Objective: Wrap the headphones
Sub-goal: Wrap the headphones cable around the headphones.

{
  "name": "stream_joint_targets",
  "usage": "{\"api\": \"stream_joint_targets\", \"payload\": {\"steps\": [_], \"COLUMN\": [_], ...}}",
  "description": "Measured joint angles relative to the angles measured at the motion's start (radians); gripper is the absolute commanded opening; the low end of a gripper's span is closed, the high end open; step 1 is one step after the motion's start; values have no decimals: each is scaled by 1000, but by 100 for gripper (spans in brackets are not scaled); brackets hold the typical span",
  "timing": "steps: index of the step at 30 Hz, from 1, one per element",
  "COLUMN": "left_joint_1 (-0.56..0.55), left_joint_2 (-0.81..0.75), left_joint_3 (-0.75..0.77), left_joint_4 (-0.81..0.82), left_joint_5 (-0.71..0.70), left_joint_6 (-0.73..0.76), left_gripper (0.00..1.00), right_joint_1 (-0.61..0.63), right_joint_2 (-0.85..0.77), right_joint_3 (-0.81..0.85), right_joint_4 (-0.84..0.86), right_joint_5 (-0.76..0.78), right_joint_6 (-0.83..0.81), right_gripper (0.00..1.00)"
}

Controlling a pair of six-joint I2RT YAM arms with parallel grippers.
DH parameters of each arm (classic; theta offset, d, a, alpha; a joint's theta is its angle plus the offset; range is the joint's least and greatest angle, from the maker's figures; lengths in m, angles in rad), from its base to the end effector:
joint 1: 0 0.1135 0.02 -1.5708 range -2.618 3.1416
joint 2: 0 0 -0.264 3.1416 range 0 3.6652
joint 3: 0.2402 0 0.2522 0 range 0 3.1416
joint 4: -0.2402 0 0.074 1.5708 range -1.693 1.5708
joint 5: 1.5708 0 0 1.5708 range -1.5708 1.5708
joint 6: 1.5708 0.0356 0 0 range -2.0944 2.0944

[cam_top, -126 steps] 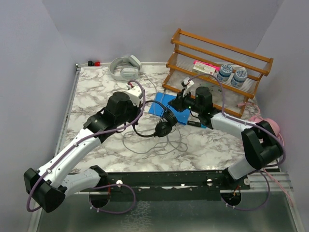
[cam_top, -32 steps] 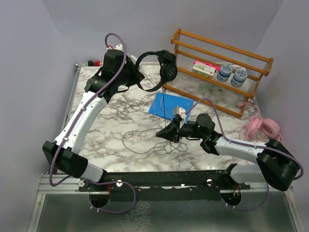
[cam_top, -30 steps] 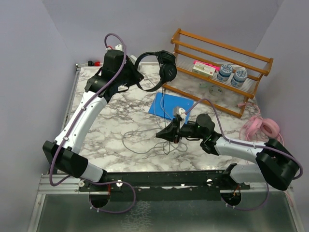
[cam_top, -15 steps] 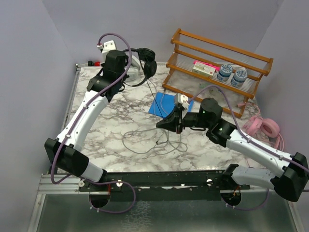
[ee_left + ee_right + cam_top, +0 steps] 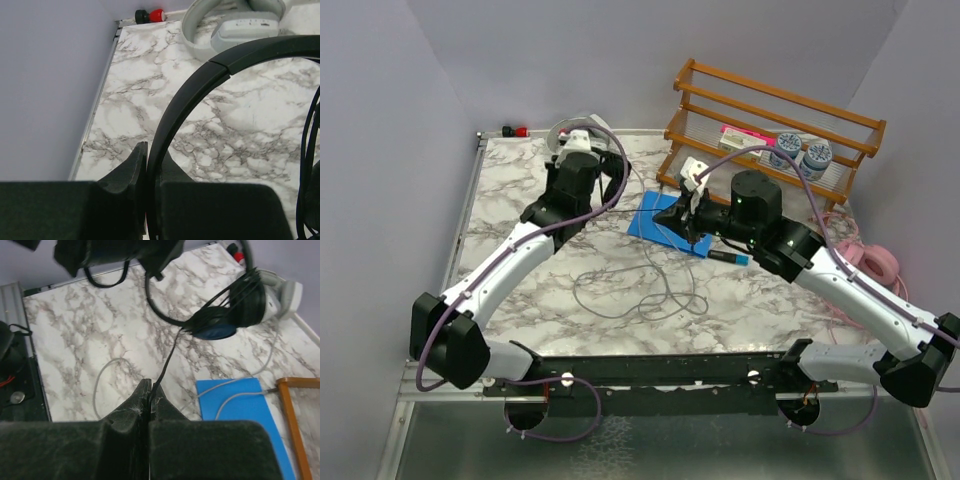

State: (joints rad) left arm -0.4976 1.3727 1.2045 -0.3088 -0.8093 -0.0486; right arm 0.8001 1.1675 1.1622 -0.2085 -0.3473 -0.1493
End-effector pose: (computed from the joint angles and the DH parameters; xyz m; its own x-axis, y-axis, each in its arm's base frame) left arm 0.2822 -0.1240 0.3452 -0.3915 0.1745 -0.9035 -0.2550 0.9228 0.2888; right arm 0.1771 0.1998 0.3922 -0.0114 -0.2125 -0.9771 -0.9182 0.3892 -0.0739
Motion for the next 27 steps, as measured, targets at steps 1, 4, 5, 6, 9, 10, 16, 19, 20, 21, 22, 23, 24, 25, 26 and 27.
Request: {"api": "stream_joint_targets", "payload": {"steps": [1,4,5,6,9,10,16,19,20,21,22,23,24,25,26,27], "left_joint_1": [-11,-56,-69,-87,-112,-113,-113,-113,-113,-113,-113,-113,-113,-113,-113,-113], "left_joint_2": [-14,-60,-73,-92,-145,-163,-311,-349,-358,-370,-380,-389,-399,-414,-427,-443], "left_joint_3": [-25,-108,-130,-156,-215,-230,-299,-302,-302,-302,-302,-302,-302,-302,-302,-302], "left_joint_4": [19,71,80,91,98,99,88,67,58,37,21,10,2,-9,-17,-23], "left_joint_5": [-3,-2,2,17,90,116,333,436,468,510,539,567,597,624,650,673], "left_joint_6": [35,152,180,215,280,294,342,341,337,332,325,318,311,302,296,289], "left_gripper": [0,0,0,0,0,0,0,0,0,0,0,0,0,0,0,0], "right_joint_1": [1,4,4,4,4,3,-31,-56,-65,-75,-85,-97,-109,-122,-134,-144], "right_joint_2": [10,39,48,57,79,84,104,136,148,159,170,178,182,183,183,183], "right_joint_3": [15,50,57,61,63,59,24,24,24,24,24,21,14,2,-12,-26], "right_joint_4": [-7,-18,-18,-16,4,21,143,184,192,195,195,197,205,213,220,232], "right_joint_5": [24,98,123,147,213,228,238,237,234,233,229,224,217,208,196,183], "right_joint_6": [-6,-22,-27,-30,-35,-35,-17,-6,0,5,15,23,34,45,55,64], "right_gripper": [1,1,1,1,1,1,1,1,1,1,1,1,1,2,2,3]}}
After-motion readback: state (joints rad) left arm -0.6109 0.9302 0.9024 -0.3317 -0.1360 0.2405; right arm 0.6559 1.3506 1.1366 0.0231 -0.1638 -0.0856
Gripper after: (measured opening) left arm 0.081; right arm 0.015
